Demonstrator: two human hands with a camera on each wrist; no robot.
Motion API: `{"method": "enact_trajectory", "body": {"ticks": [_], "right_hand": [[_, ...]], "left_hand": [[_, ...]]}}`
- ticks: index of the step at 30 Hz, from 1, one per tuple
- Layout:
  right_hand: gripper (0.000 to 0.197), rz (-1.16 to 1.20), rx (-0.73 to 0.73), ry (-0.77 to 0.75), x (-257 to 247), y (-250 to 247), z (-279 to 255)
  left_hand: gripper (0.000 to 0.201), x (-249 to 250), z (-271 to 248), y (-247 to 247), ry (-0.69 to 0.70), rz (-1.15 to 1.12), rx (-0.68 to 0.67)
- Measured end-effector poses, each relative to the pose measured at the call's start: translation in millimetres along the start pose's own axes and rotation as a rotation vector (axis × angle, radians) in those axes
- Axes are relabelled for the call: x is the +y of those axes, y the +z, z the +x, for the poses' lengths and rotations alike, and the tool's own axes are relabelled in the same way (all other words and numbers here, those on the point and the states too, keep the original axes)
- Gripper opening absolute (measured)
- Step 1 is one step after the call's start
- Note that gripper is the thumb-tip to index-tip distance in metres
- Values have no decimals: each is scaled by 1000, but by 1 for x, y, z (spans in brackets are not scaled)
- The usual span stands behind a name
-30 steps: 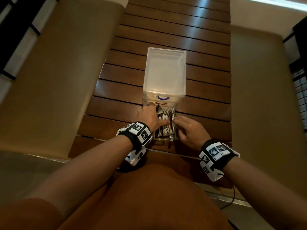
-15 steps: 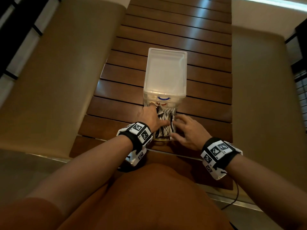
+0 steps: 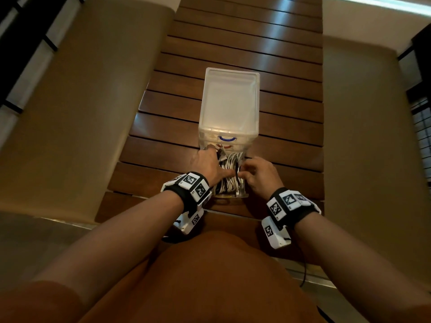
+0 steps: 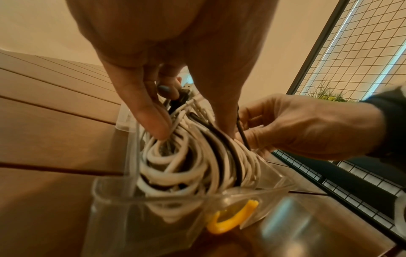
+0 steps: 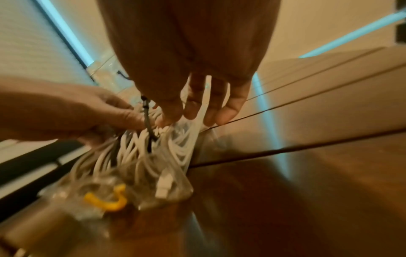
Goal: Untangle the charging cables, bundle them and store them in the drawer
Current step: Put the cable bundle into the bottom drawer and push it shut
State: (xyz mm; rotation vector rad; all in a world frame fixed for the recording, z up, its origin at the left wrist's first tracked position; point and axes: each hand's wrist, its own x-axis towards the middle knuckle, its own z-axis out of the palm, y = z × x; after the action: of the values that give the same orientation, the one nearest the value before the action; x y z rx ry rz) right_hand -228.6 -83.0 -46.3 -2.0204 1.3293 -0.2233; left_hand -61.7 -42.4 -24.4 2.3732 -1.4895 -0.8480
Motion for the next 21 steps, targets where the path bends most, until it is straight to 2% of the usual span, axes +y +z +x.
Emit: {"method": "enact_trajectory", "body": {"ticks": [3,5,7,10,13,15,16,18,21], "right_hand": [[16,-222,24,-116,1,10,-13],[20,-247,19,-144,4,16,-18],[20,-138,-7,-113,5,15,-19],[25,-33,-154,-33,1,5,-19],[40,157,-231,101,-8,-7,-19],[53,224,-151,161,-8,-6,-14],[54,195,-95,171,-9,-3,-14],[39,183,18,214,-7,5,-14],[18,304,216,277,-4,12,-11]], "left_hand": [[73,-2,-1,-2,6,-8,-22],[81,-3,-1,-4,13,-7,-53],[86,-2,-3,-4,29,7,-56],[87,2,-5,-2,17,69,-8],[93,8,-8,3,-7,128,12],[93,11,-8,6,-19,121,20],[93,11,-7,7,-21,115,22],[93,12,-6,8,-25,114,13],[96,12,-6,7,-25,112,5]]}}
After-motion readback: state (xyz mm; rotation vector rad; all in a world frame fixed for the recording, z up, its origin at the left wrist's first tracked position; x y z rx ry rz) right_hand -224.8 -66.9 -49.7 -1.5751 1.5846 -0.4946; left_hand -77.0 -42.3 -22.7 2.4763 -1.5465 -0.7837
